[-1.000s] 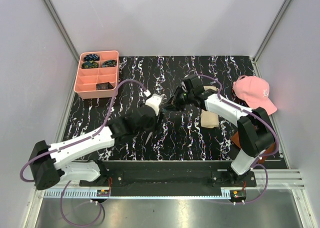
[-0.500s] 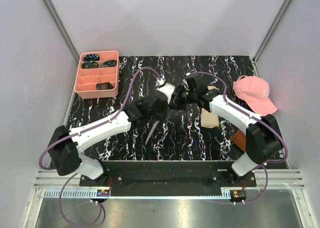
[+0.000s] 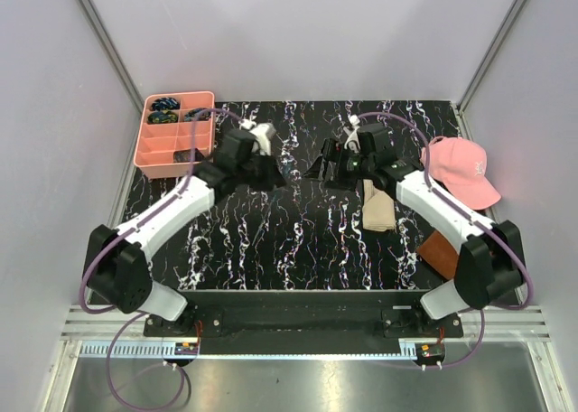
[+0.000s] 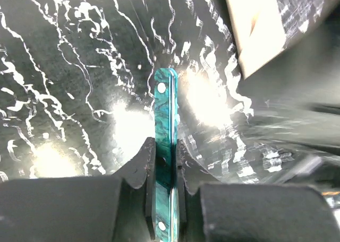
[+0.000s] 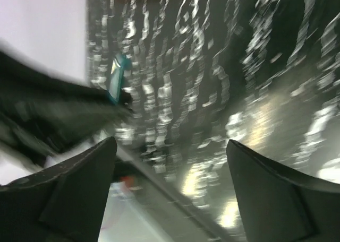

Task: Fold the napkin into a case and place the utensils inside
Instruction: Pass from the right arm to the left, then pass from the left arm to the right

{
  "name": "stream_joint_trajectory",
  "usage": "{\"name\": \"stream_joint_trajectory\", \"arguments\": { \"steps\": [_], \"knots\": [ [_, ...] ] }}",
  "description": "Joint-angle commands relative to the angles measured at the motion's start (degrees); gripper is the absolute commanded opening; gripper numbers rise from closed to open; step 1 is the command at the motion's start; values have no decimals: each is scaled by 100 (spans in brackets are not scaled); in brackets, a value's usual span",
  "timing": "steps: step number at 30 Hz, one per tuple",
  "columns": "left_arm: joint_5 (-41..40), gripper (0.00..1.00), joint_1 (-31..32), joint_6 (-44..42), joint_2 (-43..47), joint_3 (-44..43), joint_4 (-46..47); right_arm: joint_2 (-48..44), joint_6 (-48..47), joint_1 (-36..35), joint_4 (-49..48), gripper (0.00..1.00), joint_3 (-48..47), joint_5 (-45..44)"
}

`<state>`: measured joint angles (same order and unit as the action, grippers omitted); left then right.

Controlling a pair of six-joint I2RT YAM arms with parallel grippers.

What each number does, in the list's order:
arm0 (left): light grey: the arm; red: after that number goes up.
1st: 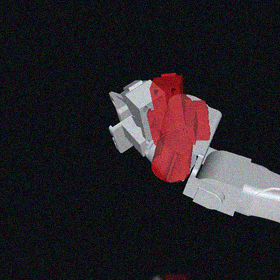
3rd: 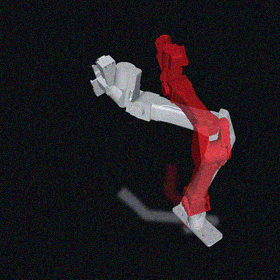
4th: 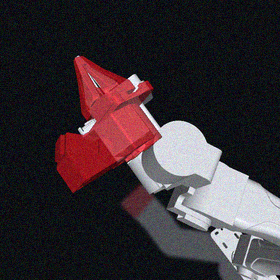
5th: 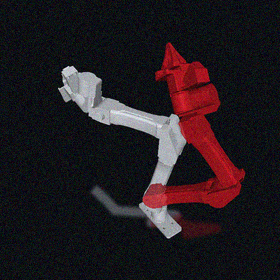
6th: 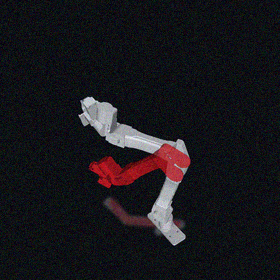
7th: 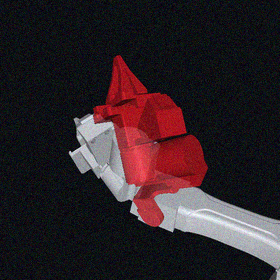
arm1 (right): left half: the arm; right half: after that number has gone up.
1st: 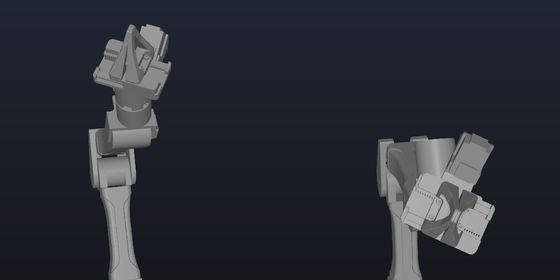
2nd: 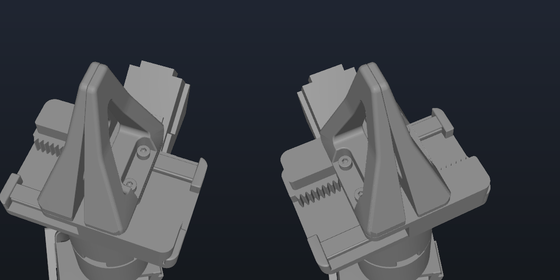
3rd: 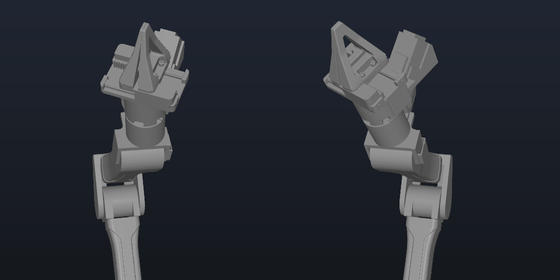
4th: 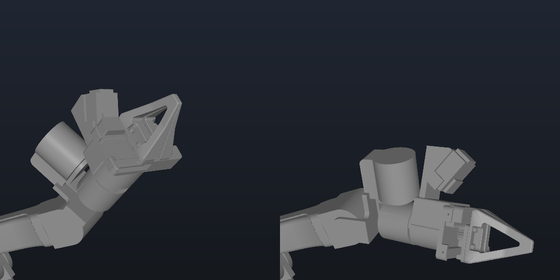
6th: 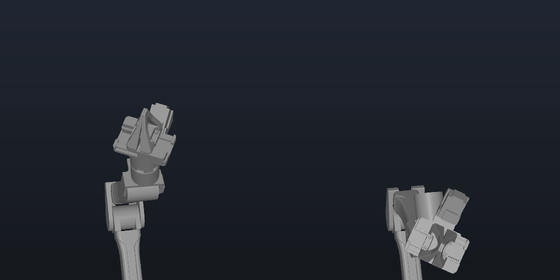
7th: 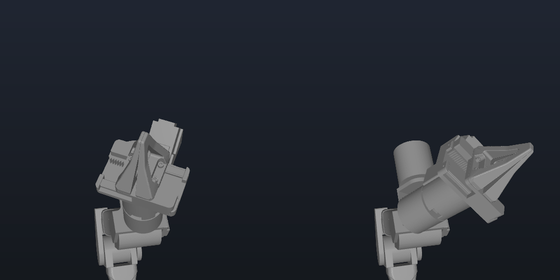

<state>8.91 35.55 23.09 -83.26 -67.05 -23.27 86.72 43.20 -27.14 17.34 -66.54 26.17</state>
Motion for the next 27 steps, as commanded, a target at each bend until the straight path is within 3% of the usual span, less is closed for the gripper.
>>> {"name": "stream_joint_trajectory", "arguments": {
  "steps": [1, 2, 3, 4, 6, 8, 12, 14, 20, 27],
  "knots": [
    [3131, 0, -978, 1547, -65, 139, 578, -699, -2980, -481, -20, 100, 70, -664],
    [3805, 0, -1076, 1688, -172, 139, 647, -935, -3471, -790, -264, 100, 211, -1362],
    [4055, 0, -1198, 1942, -260, 139, 683, -1024, -4564, -1185, -380, 100, 473, -1691],
    [4249, 0, -1252, 2023, -417, 104, 605, -1104, -5071, -1807, -520, 100, 632, -2034],
    [4505, 0, -1348, 2295, -506, 104, 499, -1271, -6525, -2355, -1240, 100, 1201, -2869],
    [4628, 0, -1358, 2358, -629, 34, 139, -1324, -7366, -2908, -1888, 100, 1450, -3484],
    [4883, 0, -1366, 2883, -568, 305, 85, -1499, -9472, -3350, -1770, 100, 1679, -2750],
    [4910, 0, -1384, 3069, -489, 490, 85, -1780, -9742, -3465, -2311, 100, 1898, -2654],
    [4805, 0, -1384, 3377, -261, 921, 24, -2115, -9655, -3570, -2332, 100, 1646, -1660],
    [4928, 0, -1393, 3825, -138, 1159, 24, -1834, -9646, -4001, -2376, 100, 1416, -1580]
  ]
}}
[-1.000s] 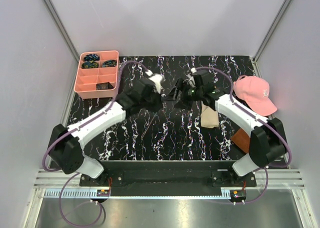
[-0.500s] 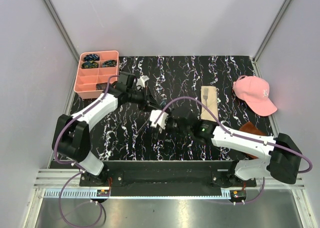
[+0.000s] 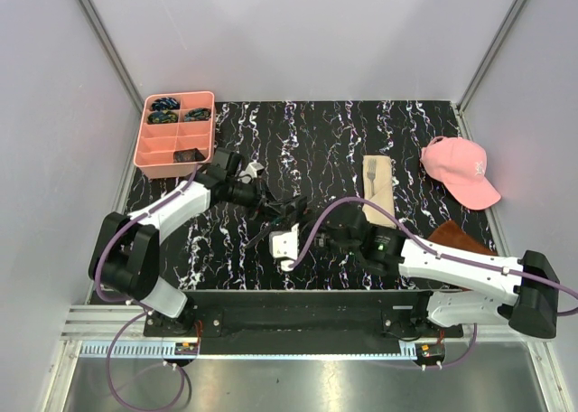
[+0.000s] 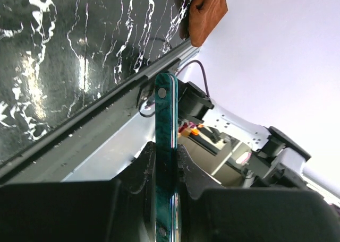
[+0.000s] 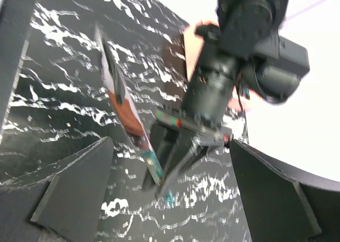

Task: Fold the napkin into a case and place the utensils inside
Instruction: Pass from the left arm to the right

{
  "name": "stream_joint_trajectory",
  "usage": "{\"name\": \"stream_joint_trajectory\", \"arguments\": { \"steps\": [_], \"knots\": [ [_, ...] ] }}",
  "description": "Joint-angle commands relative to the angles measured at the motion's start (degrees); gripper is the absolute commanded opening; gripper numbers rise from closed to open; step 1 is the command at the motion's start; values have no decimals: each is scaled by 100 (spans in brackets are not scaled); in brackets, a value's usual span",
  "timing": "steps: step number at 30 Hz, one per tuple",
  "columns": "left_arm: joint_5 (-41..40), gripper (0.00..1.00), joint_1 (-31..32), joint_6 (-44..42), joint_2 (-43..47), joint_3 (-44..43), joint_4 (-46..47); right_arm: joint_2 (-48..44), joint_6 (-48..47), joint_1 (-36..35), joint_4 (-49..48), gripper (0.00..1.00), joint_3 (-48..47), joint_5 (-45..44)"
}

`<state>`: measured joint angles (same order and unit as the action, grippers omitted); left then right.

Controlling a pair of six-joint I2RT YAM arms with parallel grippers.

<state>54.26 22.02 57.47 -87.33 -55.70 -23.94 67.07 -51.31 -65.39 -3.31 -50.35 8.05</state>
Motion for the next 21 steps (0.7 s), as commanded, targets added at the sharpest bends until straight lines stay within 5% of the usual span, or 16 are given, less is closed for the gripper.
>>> {"name": "stream_joint_trajectory", "arguments": {
  "steps": [1, 21],
  "knots": [
    [410, 0, -49, 483, 269, 50, 100, 148, -178, -263, -363, 99, -212, 240],
    [287, 0, -49, 809, 331, 147, -84, 597, 490, -546, -574, 70, -423, -304]
  ]
}}
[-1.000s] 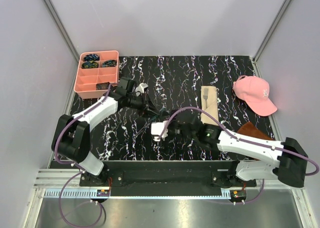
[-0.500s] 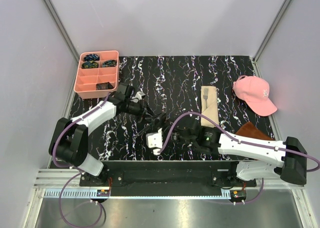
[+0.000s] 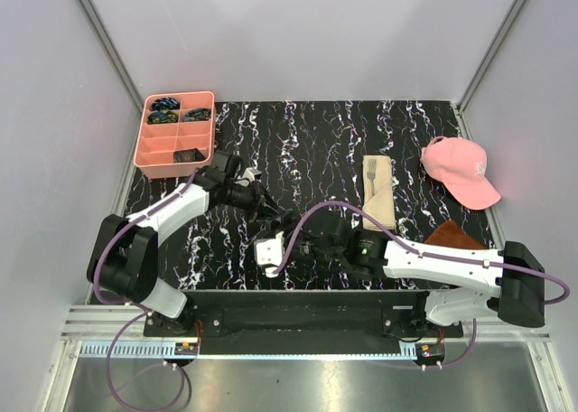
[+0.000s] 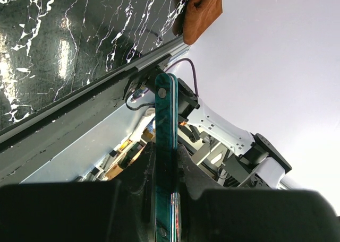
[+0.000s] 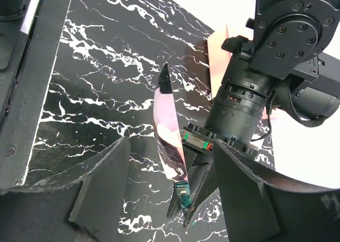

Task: Fold the napkin into a case and place the utensils inside
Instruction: Pass from the left arm to the right

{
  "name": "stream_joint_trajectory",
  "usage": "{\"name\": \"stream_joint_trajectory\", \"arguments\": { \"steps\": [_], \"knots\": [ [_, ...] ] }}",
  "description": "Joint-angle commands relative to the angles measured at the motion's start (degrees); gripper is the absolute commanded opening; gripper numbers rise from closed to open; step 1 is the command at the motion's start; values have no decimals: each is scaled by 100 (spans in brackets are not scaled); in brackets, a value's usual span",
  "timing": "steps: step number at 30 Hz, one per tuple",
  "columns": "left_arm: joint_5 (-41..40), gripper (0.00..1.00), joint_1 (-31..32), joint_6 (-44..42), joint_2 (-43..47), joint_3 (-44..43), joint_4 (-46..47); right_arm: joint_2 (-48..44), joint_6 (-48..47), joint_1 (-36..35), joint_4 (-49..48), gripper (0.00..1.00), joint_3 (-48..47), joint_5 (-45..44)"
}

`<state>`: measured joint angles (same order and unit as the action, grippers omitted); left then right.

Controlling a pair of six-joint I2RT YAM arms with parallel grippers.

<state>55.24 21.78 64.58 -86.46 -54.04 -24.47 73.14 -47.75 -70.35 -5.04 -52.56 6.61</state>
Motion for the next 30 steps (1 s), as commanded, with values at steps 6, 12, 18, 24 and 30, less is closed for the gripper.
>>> {"name": "stream_joint_trajectory", "arguments": {
  "steps": [6, 12, 18, 24, 30],
  "knots": [
    [110, 0, -25, 55, 243, -36, -128, 59, 310, -49, -252, 53, -317, -160],
    [109, 0, -25, 64, 252, -107, -190, 147, 424, -49, -138, 50, -457, -125],
    [109, 0, -25, 46, 261, -133, -234, 244, 617, -49, -24, 18, -571, -125],
    [-47, 38, -112, -243, 260, -291, -190, 209, 1160, -49, -207, 0, -493, -807],
    [-1240, 76, -797, -664, 832, -291, 47, -45, 2055, 282, -454, 0, -326, -2521]
  ]
}}
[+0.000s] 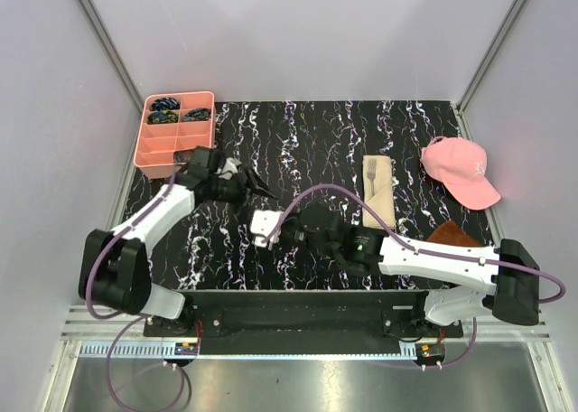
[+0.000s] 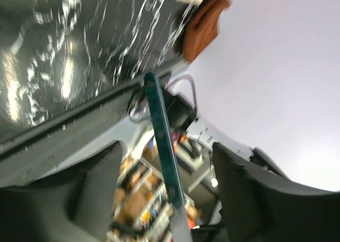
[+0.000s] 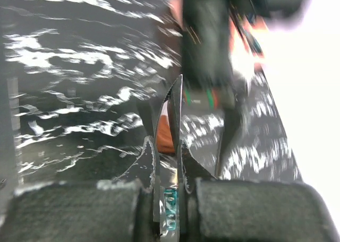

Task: Fold the napkin into a case and place the utensils inside
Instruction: Pass from the left arm to the right, then insert the knife into the folded napkin.

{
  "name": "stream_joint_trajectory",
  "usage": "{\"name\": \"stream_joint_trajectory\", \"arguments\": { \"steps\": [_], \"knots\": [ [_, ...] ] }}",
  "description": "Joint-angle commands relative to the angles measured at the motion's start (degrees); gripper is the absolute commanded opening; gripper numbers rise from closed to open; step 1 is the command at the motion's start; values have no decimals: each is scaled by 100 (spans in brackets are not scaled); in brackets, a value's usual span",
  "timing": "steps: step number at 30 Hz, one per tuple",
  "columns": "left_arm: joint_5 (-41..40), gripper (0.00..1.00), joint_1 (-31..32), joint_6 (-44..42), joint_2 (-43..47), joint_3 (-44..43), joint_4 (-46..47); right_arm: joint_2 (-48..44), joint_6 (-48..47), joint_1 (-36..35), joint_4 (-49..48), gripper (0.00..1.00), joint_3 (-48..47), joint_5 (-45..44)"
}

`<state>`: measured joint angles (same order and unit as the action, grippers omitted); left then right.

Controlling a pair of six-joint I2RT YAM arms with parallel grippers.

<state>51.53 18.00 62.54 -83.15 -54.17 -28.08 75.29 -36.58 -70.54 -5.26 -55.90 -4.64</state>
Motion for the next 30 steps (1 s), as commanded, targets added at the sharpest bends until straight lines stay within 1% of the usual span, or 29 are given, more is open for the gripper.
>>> {"name": "stream_joint_trajectory", "arguments": {
  "steps": [1, 2, 3, 4, 5, 6, 7, 8, 9, 10, 11, 12, 13, 14, 15, 16, 17, 18, 19, 20, 22, 23, 24, 26, 27, 30],
  "knots": [
    [-1081, 78, -455, -610, 563, -382, 382, -391, 1151, 470, -441, 0, 35, -1555],
    [-1310, 78, -464, -716, 607, -418, 373, -453, 1336, 645, -389, 0, 44, -1862],
    [-1782, 78, -429, -769, 747, -401, 416, -523, 1598, 804, -336, 0, 35, -2039],
    [-2039, 78, -377, -753, 844, -271, 643, -619, 1706, 1179, -310, 0, 27, -2275],
    [-2302, 77, -324, -752, 940, -174, 776, -655, 1828, 1383, -292, 0, 9, -2574],
    [-2792, 75, -123, -726, 1150, -68, 951, -673, 2038, 1664, -240, 0, -87, -2620],
    [-2997, 70, 18, -709, 1248, 176, 1432, -638, 2154, 2163, -108, 0, -149, -2681],
    [-3182, 69, 176, -674, 1345, 292, 1706, -594, 2433, 2481, -46, 0, -332, -2804],
    [-3541, 68, 569, -682, 1450, 493, 1996, -542, 2584, 2745, 41, 0, -430, -2805],
    [-3701, 66, 782, -699, 1451, 565, 2538, -376, 2725, 3313, 181, 0, -535, -2770],
    [-3824, 62, 993, -761, 1425, 635, 2787, -235, 2952, 3545, 296, 0, -806, -2666],
    [-3947, 60, 1413, -831, 1268, 688, 3164, -60, 3024, 3756, 489, 0, -1026, -2612],
    [-4010, 59, 1626, -919, 1154, 663, 3620, 351, 3086, 3967, 960, 0, -1237, -2586],
    [-4106, 54, 1845, -1189, 1022, 593, 3747, 564, 3252, 4309, 1209, 0, -1726, -2411],
    [-4246, 50, 2239, -1348, 733, 392, 3844, 766, 3340, 4495, 1411, 0, -1949, -2323],
    [-4317, 44, 2417, -1498, 565, 277, 3949, 1125, 3411, 4645, 1666, 0, -2143, -2261],
    [-4448, 36, 2593, -1717, 398, 154, 3985, 1329, 3464, 4907, 1825, 0, -2553, -2051],
    [-4450, 33, 2856, -1789, 83, -65, 4055, 1522, 3447, 4997, 1983, 0, -2758, -1980],
    [-4406, 33, 2971, -1859, -85, -172, 4290, 1863, 3429, 5067, 2115, 0, -2916, -1962],
    [-4397, 28, 3181, -2051, -243, -277, 4415, 2015, 3421, 5251, 2186, 0, -3205, -1831],
    [-4283, 26, 3341, -2246, -744, -541, 4800, 2462, 3517, 5436, 2475, 0, -3532, -1480],
    [-4117, 21, 3429, -2377, -937, -637, 4924, 2612, 3561, 5507, 2538, 0, -3794, -1452],
    [-4020, 19, 3464, -2431, -1296, -830, 5143, 2762, 3561, 5594, 2643, 0, -3936, -1408],
    [-3896, 16, 3587, -2606, -1615, -1007, 5355, 3140, 3587, 5665, 2924, 0, -4269, -1241],
    [-3931, 13, 3631, -2659, -1860, -1121, 5504, 3246, 3605, 5700, 2969, 0, -4332, -1232],
    [-4011, 8, 3737, -2704, -2362, -1332, 5759, 3501, 3623, 5788, 2995, 0, -4456, -1241]
  ]
}}
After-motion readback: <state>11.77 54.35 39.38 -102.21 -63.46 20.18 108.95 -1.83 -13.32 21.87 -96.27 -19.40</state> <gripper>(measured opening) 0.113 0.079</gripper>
